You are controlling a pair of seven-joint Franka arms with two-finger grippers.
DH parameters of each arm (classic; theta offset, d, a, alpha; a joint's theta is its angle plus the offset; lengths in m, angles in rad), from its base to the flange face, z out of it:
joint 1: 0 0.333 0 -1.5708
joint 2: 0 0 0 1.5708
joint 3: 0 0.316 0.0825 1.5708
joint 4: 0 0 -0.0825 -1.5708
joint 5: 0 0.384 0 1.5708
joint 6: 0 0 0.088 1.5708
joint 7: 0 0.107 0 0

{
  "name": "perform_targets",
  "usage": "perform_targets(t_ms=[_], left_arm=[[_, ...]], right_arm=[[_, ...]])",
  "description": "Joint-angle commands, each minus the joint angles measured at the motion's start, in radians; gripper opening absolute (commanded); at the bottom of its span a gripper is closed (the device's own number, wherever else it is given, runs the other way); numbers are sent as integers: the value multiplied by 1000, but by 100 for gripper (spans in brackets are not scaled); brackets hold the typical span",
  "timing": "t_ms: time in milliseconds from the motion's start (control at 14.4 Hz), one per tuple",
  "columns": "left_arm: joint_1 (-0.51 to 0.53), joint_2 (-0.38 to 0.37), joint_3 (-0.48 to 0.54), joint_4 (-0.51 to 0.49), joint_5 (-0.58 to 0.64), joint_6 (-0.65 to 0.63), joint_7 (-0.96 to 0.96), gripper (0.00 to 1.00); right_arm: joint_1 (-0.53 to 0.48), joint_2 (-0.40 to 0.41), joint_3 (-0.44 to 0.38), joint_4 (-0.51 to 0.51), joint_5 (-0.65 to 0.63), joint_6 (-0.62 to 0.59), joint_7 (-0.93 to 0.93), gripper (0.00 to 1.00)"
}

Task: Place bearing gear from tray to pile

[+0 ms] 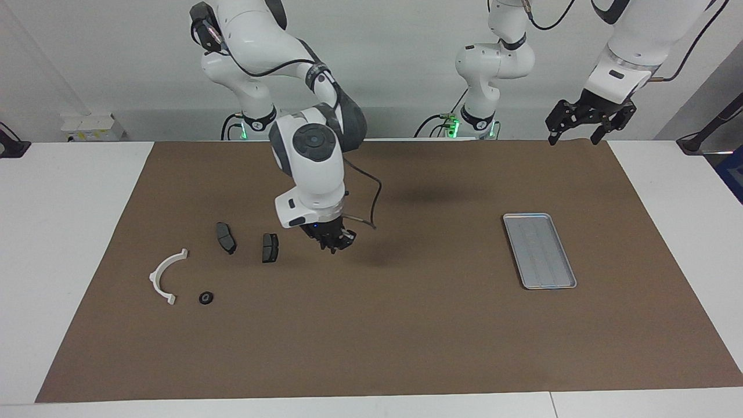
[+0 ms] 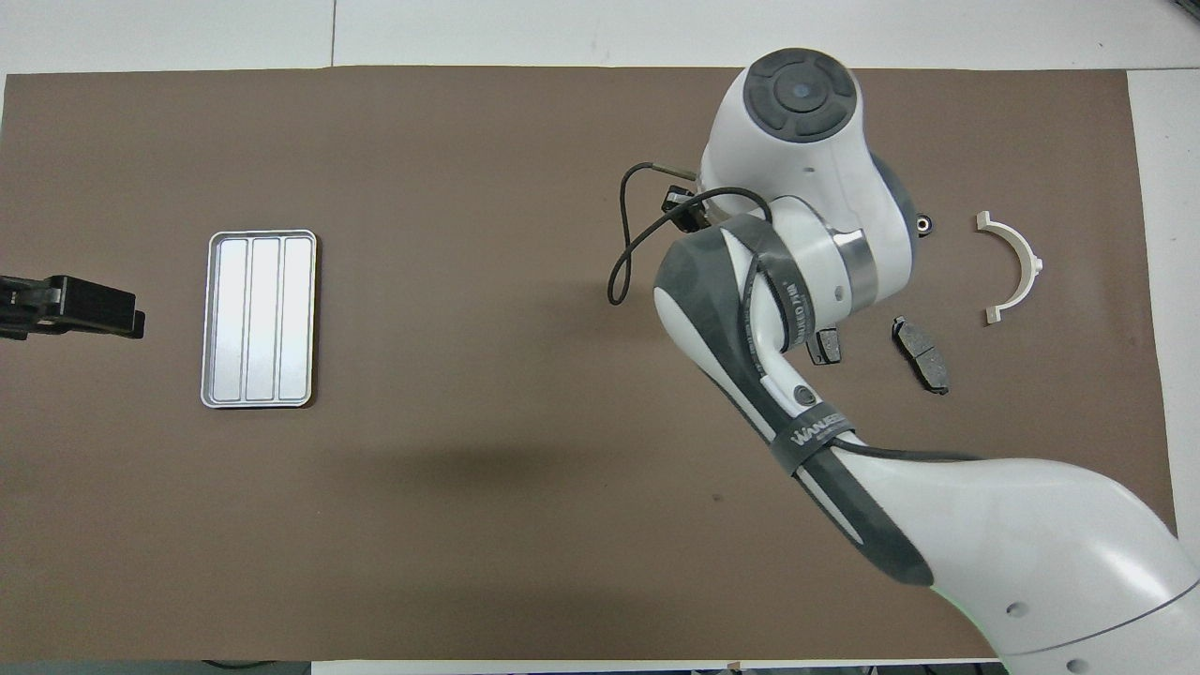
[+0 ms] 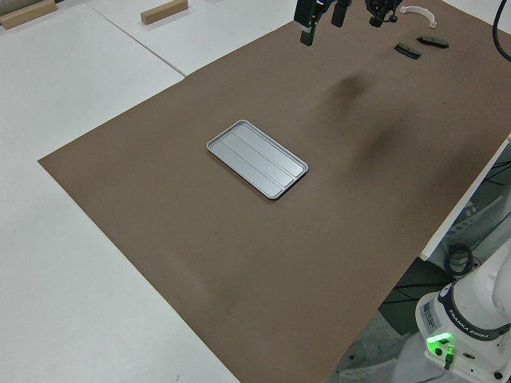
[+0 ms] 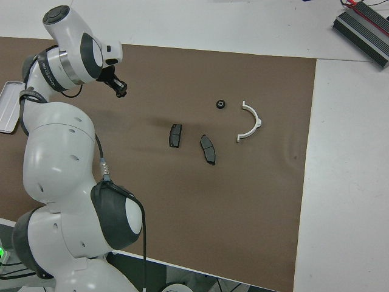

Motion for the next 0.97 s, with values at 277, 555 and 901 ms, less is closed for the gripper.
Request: perform_targets(t_ms=[277,555,901], left_arm=[[-11,-7,13,-6,-13,-11,-2,100],[-11,-7,13,-6,-13,-11,-2,100],[-11,-7,13,-6,-13,-11,-2,100]], right_arm=[[-174,-1,15,-31,1,44,-379,0],[-234,-5,15,-98,4,119,-488,0],[-269,18,15,-206,4,287,-542,0]])
